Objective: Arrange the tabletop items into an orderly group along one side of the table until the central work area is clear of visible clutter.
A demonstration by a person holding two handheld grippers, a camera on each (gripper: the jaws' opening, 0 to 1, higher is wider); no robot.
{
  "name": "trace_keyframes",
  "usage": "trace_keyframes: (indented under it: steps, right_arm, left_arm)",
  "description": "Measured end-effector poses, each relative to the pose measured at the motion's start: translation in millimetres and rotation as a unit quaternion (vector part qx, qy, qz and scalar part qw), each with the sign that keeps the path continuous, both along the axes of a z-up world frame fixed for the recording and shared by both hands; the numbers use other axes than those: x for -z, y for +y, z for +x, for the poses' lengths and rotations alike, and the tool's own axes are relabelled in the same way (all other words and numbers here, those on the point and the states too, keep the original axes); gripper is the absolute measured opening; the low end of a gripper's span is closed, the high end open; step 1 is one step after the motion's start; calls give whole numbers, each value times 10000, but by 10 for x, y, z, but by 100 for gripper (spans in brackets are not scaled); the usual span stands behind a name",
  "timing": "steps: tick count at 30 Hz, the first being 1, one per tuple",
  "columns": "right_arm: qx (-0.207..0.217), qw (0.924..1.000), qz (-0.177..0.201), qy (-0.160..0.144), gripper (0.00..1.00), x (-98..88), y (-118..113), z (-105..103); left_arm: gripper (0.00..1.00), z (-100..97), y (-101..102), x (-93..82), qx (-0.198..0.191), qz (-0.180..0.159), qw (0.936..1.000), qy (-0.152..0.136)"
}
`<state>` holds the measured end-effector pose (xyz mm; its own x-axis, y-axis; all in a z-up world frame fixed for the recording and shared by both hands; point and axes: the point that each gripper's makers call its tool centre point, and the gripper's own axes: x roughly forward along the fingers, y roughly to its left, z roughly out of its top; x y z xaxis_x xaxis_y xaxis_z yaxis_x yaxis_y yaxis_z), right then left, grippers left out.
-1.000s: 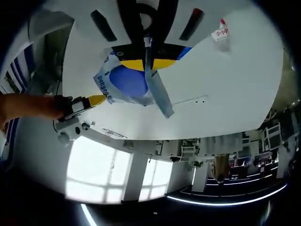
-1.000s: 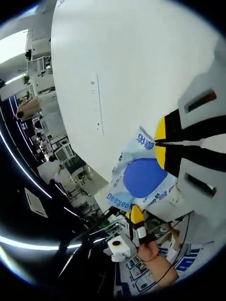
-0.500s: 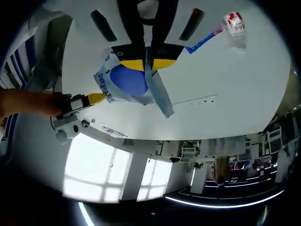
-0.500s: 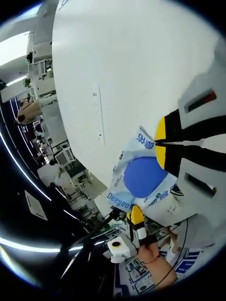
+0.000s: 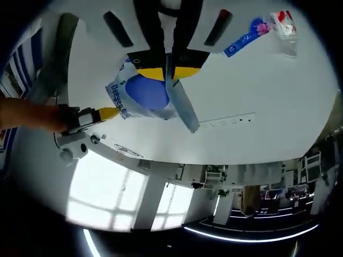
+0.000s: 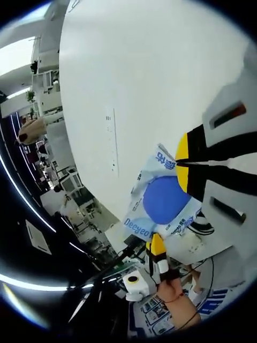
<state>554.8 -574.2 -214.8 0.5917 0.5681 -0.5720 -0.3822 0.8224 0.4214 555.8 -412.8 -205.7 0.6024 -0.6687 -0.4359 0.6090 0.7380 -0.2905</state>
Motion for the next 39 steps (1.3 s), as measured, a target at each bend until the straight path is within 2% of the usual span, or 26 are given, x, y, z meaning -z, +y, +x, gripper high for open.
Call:
trace_keyframes:
  steps: [18, 27, 39]
  right_arm:
    - [90, 9997, -200, 117, 0, 308, -252, 248]
    - [75, 9995, -273, 154, 0, 463, -275, 357]
    - [70, 9991, -361, 203, 0, 678, -265, 457]
  left_arm:
    - [0, 150, -257, 492, -268, 45, 9987, 430]
    - [0, 172, -266, 729, -427, 209, 9968, 636]
    - [0, 185, -243, 957, -547, 363, 9944, 831]
